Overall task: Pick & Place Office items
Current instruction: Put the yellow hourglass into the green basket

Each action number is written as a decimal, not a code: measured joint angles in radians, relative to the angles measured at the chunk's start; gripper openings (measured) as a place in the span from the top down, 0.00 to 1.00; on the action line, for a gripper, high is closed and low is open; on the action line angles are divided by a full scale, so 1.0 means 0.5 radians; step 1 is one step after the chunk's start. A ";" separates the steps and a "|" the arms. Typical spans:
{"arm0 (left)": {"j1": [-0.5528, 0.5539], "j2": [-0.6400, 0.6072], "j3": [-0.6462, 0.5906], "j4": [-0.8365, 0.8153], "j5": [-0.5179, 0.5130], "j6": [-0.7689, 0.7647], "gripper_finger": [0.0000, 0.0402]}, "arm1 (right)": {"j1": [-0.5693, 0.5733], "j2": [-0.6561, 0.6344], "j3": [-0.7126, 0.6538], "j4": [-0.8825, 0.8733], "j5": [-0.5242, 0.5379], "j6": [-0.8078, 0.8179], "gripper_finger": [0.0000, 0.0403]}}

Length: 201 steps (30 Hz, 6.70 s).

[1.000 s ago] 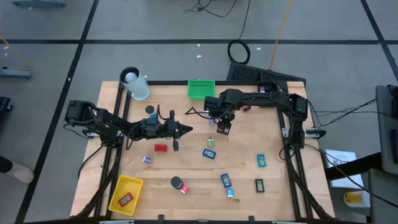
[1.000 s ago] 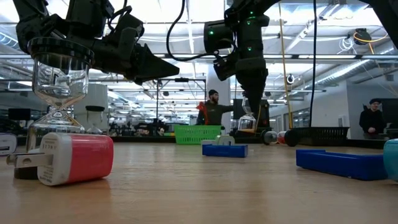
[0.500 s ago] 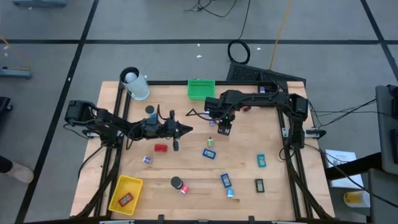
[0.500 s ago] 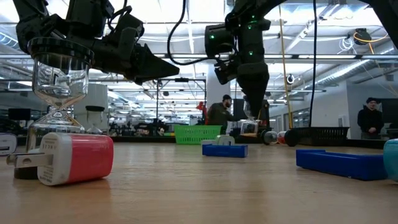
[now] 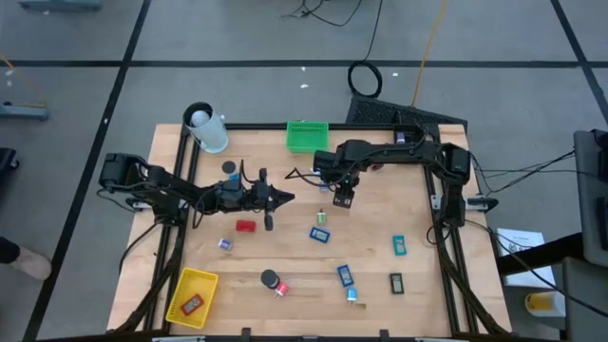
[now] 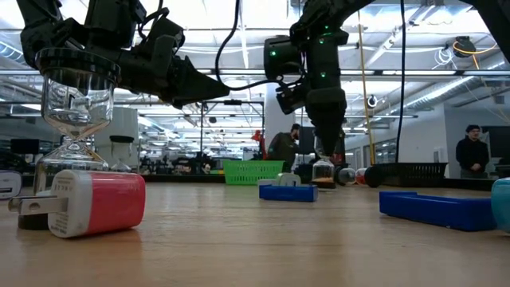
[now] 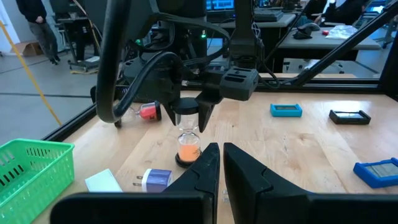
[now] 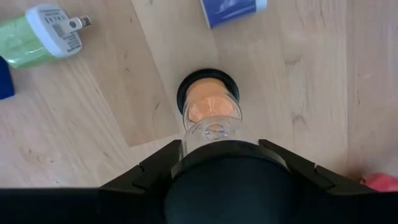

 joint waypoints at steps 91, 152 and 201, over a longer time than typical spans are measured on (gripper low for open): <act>0.000 0.000 -0.001 -0.049 0.000 -0.018 0.92 | 0.362 -1.461 -1.432 1.581 0.880 0.742 0.98; 0.072 0.000 -0.001 -0.037 0.008 -0.183 0.99 | 0.188 -1.034 -1.034 1.212 0.471 0.644 0.11; 0.064 0.000 -0.001 -0.038 0.007 -0.168 0.99 | 0.130 -1.035 -1.532 2.001 0.275 0.305 0.57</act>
